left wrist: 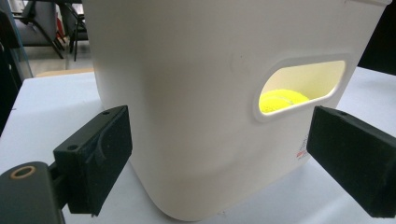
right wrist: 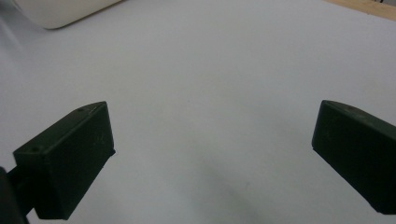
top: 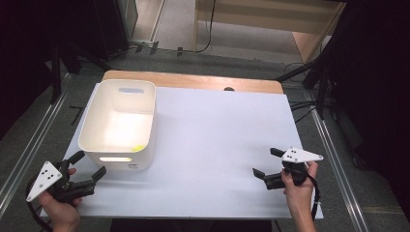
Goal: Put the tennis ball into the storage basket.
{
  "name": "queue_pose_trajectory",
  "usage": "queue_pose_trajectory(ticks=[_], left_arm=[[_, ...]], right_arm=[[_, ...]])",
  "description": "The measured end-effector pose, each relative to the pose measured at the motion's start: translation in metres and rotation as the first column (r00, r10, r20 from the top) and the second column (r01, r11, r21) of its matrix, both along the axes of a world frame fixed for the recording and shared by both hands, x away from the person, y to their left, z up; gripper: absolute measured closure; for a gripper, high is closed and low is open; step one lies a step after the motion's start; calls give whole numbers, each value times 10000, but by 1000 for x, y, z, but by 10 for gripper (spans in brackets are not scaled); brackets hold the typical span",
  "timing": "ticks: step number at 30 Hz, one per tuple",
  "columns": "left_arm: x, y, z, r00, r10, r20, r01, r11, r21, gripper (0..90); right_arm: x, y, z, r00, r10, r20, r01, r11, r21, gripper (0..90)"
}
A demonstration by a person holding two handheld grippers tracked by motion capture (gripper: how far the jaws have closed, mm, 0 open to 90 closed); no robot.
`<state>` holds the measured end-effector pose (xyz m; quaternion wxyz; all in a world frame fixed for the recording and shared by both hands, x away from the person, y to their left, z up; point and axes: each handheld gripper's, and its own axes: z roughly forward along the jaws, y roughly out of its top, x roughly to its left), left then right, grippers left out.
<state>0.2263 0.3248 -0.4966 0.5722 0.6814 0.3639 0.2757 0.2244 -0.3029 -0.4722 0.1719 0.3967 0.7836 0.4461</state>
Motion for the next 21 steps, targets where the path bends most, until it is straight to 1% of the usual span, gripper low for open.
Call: queue_pose_trajectory(ticks=[1, 2, 5, 6, 7, 9, 11, 15, 19, 21], left_arm=[[0, 0, 0, 10000, 1, -5, -1, 10000, -3, 74], [0, 0, 0, 10000, -3, 6, 3, 10000, -18, 74], [0, 0, 0, 10000, 0, 8, 0, 10000, -7, 73], [0, 0, 0, 10000, -3, 7, 3, 10000, -5, 74], [0, 0, 0, 10000, 4, 7, -4, 10000, -13, 74], [0, 0, 0, 10000, -14, 16, 14, 10000, -6, 74], [0, 0, 0, 10000, -8, 15, 8, 10000, -22, 73], [0, 0, 0, 10000, -12, 13, 12, 10000, -7, 74], [0, 0, 0, 10000, -11, 15, 11, 10000, -11, 73], [0, 0, 0, 10000, -6, 11, 6, 10000, -8, 73]], right_arm=[[-1, -3, -1, 9999, -39, 119, 40, 10000, -27, 0], [-4, -8, -3, 9998, -171, 134, 170, 9998, 102, 0], [-7, -12, -5, 9993, -331, 157, 328, 9993, 196, 0], [-9, -15, -6, 9994, -308, 173, 304, 9993, 207, 0], [-11, -18, -9, 9990, -423, 156, 419, 9988, 259, 0], [-12, -20, -10, 9989, -427, 190, 422, 9988, 255, 0], [-15, -24, -13, 9981, -570, 222, 562, 9979, 320, 0], [-19, -31, -16, 9970, -725, 271, 709, 9959, 554, 0], [-23, -37, -20, 9951, -907, 394, 882, 9942, 612, 0], [-25, -40, -21, 9945, -975, 371, 944, 9926, 764, 0]])
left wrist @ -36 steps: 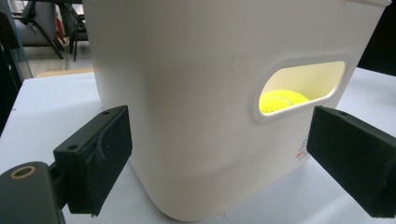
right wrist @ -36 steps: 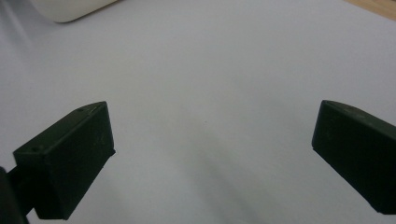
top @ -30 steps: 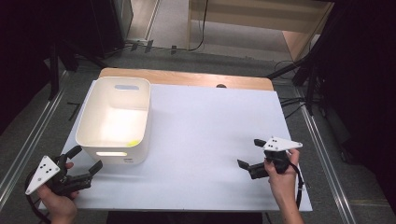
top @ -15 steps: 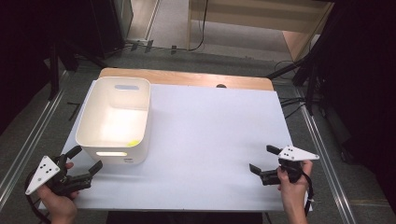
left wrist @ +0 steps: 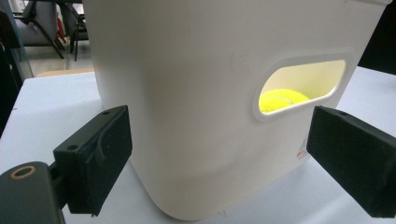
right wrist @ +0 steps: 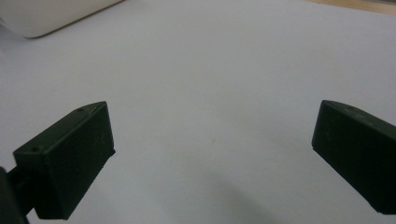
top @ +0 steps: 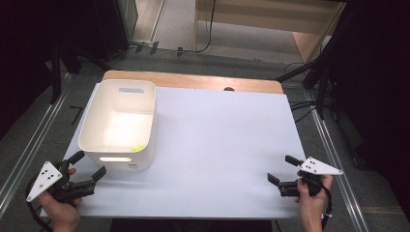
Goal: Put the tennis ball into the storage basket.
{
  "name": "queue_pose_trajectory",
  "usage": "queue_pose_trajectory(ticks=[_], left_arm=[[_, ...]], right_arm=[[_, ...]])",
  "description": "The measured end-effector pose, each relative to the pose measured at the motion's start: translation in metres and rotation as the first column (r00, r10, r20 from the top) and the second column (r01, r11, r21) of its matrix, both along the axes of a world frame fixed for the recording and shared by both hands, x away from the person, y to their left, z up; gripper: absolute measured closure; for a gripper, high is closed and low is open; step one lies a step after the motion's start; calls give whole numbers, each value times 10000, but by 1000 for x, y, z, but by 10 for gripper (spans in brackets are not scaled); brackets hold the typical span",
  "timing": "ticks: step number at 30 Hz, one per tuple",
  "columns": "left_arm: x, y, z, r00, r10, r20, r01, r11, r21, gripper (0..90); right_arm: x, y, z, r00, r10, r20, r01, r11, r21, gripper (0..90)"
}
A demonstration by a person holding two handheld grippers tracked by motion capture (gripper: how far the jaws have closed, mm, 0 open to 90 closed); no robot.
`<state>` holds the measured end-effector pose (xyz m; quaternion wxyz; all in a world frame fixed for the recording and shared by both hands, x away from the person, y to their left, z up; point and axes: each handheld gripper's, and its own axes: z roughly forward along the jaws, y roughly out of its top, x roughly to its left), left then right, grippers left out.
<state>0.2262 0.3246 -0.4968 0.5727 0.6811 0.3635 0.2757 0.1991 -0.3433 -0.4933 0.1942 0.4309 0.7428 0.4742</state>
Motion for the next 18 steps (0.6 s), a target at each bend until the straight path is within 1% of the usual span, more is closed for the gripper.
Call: queue_pose_trajectory(ticks=[3, 8, 10, 11, 12, 16, 17, 18], left_arm=[[0, 0, 0, 10000, 2, -1, -2, 10000, 2, 74], [0, 0, 0, 10000, 2, 1, -2, 10000, -11, 74], [0, 0, 0, 10000, 0, 2, 0, 10000, -2, 73], [0, 0, 0, 10000, -3, 2, 3, 10000, -7, 74], [0, 0, 0, 10000, 9, 2, -9, 10000, -6, 74], [0, 1, 0, 10000, 24, 8, -24, 10000, -59, 74], [0, 1, 0, 10000, 21, 13, -21, 10000, -73, 74], [0, 1, 0, 10000, 19, 14, -19, 10000, -78, 74]], right_arm=[[-4, -6, -4, 9998, -168, 121, 167, 9998, 106, 0], [-7, -12, -8, 9994, -310, 179, 305, 9992, 273, 0], [-9, -14, -9, 9989, -415, 203, 407, 9984, 392, 0], [-10, -17, -11, 9982, -490, 349, 473, 9977, 491, 0], [-10, -17, -11, 9982, -490, 349, 473, 9977, 491, 0], [-14, -21, -11, 9970, -679, 380, 647, 9948, 789, 0], [-15, -22, -12, 9961, -744, 479, 701, 9938, 866, 0], [-15, -22, -12, 9961, -744, 479, 701, 9938, 866, 0]])
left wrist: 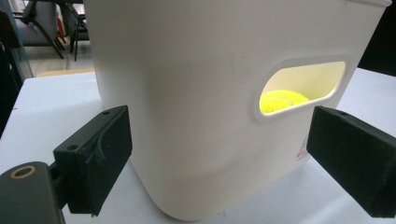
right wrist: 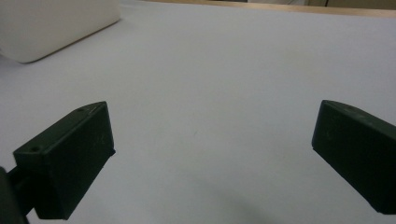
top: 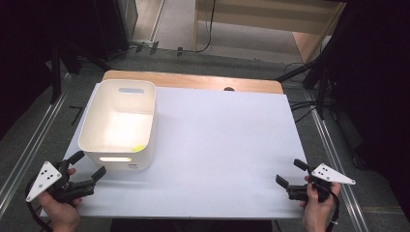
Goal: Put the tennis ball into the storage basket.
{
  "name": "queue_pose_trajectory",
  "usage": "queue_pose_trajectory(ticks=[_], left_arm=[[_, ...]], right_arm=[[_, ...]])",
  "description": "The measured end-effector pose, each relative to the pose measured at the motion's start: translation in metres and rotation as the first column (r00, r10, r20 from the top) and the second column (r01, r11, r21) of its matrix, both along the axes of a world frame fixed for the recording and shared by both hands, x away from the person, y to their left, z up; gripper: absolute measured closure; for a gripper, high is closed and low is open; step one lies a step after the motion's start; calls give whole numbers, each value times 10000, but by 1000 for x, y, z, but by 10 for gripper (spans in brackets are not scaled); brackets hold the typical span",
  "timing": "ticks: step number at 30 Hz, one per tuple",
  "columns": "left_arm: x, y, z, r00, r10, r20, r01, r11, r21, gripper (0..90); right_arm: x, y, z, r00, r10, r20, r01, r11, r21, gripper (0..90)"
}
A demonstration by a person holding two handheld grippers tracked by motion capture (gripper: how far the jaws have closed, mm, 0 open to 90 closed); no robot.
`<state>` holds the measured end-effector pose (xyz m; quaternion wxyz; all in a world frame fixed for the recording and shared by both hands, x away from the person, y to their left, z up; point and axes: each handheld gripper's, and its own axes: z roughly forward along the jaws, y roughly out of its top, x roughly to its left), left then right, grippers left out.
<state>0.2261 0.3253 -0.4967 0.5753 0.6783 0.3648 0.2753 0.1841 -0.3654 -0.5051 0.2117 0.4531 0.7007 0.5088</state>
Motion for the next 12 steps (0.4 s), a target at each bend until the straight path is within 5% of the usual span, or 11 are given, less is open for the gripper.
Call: queue_pose_trajectory(ticks=[12], left_arm=[[1, 1, 0, 10000, -25, -17, 25, 10000, -30, 74]], right_arm=[[-7, -6, -2, 9996, -292, 27, 291, 9993, 230, 0]])
